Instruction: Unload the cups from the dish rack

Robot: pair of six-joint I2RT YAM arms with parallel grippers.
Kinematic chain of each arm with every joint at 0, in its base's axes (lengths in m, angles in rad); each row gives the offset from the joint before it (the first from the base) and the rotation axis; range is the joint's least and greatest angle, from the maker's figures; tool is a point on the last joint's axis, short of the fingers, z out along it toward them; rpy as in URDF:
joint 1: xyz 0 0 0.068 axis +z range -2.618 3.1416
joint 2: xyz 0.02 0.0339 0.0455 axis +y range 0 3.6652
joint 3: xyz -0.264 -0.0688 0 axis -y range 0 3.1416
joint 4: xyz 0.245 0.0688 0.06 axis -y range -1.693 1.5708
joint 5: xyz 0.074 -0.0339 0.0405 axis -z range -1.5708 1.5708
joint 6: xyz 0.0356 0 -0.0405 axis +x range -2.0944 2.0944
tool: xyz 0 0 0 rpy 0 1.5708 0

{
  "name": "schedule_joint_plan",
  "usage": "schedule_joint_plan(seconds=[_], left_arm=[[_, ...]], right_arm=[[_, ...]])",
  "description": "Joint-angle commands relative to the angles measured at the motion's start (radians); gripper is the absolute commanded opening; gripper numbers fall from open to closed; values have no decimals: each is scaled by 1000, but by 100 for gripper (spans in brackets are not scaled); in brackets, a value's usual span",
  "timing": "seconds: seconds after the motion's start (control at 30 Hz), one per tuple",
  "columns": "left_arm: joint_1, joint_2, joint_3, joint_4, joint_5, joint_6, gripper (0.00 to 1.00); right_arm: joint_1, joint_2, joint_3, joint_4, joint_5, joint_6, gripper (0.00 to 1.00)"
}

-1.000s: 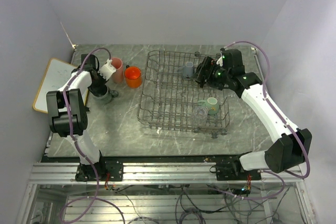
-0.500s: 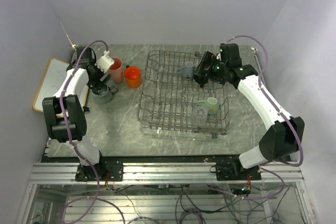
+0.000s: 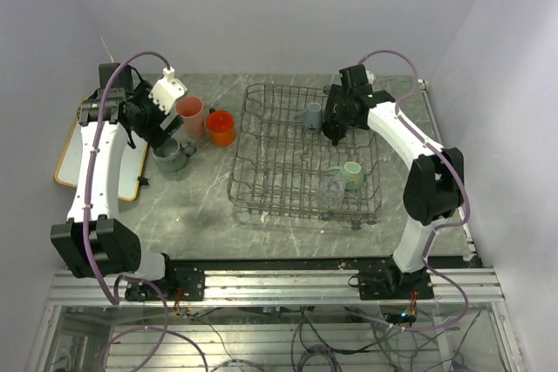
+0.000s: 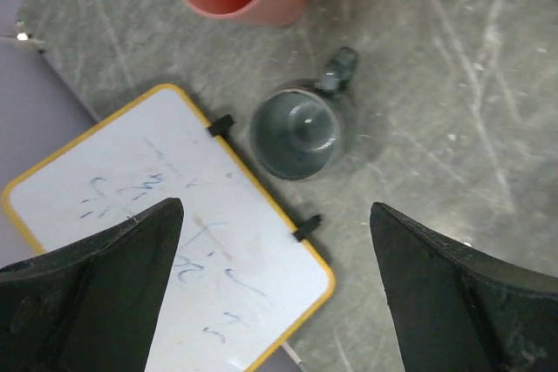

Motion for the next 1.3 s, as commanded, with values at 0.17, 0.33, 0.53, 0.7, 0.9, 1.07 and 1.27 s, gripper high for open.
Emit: schedule_joint_plan(seconds=[0.17,0.33,0.53,0.7,0.9,1.07,1.27], left_arm=[[-59,-85,-154,-87,109,-42,99],[-86,-122,-176,-106,130,-70,99],[-86,-147,-151,-96,165,-119,98],[-86,-149,-119,-111,217,-142,99],[-86,-151,-112,-105,220,-154,100],[-86,-155,-122,-93,219,-149,100],[-87,-167,-130,-73,237,-141,99]], right_arm=[[50,142,8,46,173,-91,82],[48,187,-3,105,211,-128,75],[48,198,-28,169,224,-144,55],[48,191,-60,209,219,-146,41],[48,159,-97,225,221,-137,14],[50,106,-99,218,231,-133,0],[54,-4,-107,220,234,-123,0]])
